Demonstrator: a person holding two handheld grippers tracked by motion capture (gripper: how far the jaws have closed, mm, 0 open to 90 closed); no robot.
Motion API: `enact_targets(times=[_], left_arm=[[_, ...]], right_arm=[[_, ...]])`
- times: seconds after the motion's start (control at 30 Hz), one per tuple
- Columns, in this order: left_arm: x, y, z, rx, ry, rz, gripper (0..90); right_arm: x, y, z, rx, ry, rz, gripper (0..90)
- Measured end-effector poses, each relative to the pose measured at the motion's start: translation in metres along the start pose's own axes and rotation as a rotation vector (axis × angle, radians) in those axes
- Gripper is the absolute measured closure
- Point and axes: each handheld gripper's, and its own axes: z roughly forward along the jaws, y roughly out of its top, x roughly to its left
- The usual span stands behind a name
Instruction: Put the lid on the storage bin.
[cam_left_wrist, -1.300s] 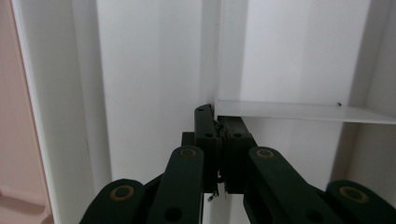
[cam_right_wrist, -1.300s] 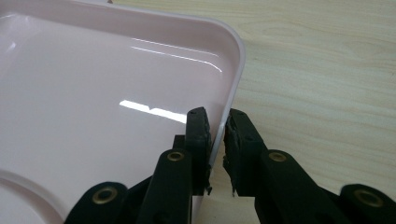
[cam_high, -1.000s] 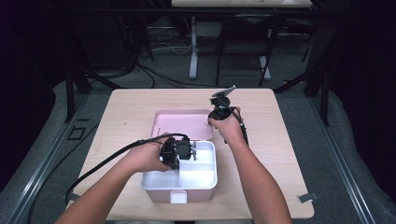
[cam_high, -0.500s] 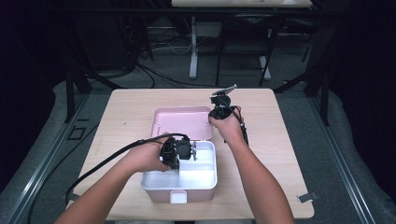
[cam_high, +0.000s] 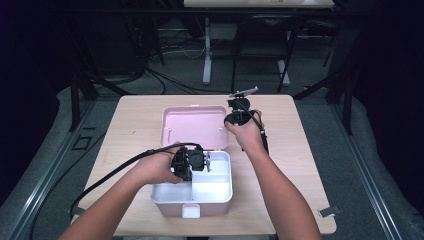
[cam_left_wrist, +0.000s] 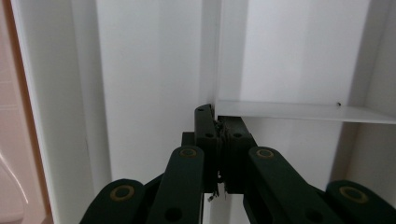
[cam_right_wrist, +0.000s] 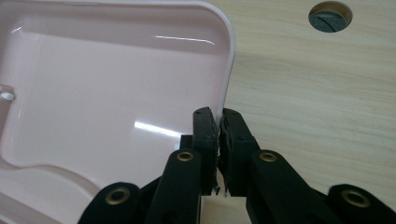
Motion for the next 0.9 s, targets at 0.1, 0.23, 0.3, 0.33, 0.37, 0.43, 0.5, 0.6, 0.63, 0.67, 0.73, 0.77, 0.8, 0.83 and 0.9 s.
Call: enact_targets(times=[0.1, 0.23, 0.3, 0.33, 0.37, 0.43, 0.5, 0.6, 0.63, 0.67, 0.73, 0.77, 0.8, 0.83, 0.9], left_arm=[[0.0, 0.0, 0.0, 0.002, 0.002, -0.001, 87.7], [-0.001, 0.0, 0.0, 0.001, 0.004, -0.001, 87.7], [0.0, 0.0, 0.0, 0.0, 0.002, -0.001, 87.7], [0.0, 0.0, 0.0, 0.002, 0.003, 0.0, 87.7], [0.0, 0.0, 0.0, 0.0, 0.002, 0.0, 87.7], [0.0, 0.0, 0.0, 0.001, 0.003, 0.0, 87.7], [0.0, 0.0, 0.0, 0.0, 0.001, 0.0, 87.7], [0.0, 0.0, 0.0, -0.001, 0.001, -0.001, 87.7], [0.0, 0.0, 0.0, 0.0, 0.001, -0.001, 87.7], [0.0, 0.0, 0.0, 0.0, 0.001, 0.0, 87.7], [0.0, 0.0, 0.0, 0.0, 0.001, 0.0, 87.7], [0.0, 0.0, 0.0, 0.0, 0.001, -0.001, 87.7], [0.0, 0.0, 0.0, 0.002, 0.003, -0.001, 87.7], [0.0, 0.0, 0.0, 0.004, 0.003, 0.0, 87.7], [0.0, 0.0, 0.0, 0.002, 0.004, -0.001, 87.7]], right_arm=[[0.002, 0.0, -0.006, -0.012, 0.001, -0.006, 86.3], [0.003, -0.001, -0.013, -0.037, 0.011, -0.007, 86.6], [0.004, -0.002, -0.017, -0.051, 0.02, -0.01, 86.8], [0.004, -0.002, -0.02, -0.056, 0.021, -0.014, 86.9], [0.005, -0.003, -0.022, -0.061, 0.021, -0.016, 87.0], [0.005, -0.003, -0.026, -0.069, 0.024, -0.022, 87.0], [0.006, -0.004, -0.029, -0.082, 0.029, -0.028, 87.2], [0.006, -0.006, -0.034, -0.089, 0.039, -0.031, 87.2], [0.007, -0.006, -0.035, -0.092, 0.039, -0.033, 87.2], [0.007, -0.006, -0.037, -0.098, 0.042, -0.036, 87.3], [0.008, -0.008, -0.04, -0.105, 0.042, -0.044, 87.3], [0.008, -0.009, -0.043, -0.107, 0.04, -0.056, 87.4], [0.009, -0.01, -0.044, -0.121, 0.041, -0.057, 87.4], [0.009, -0.011, -0.046, -0.13, 0.045, -0.062, 87.5], [0.01, -0.013, -0.05, -0.141, 0.049, -0.066, 87.5]])
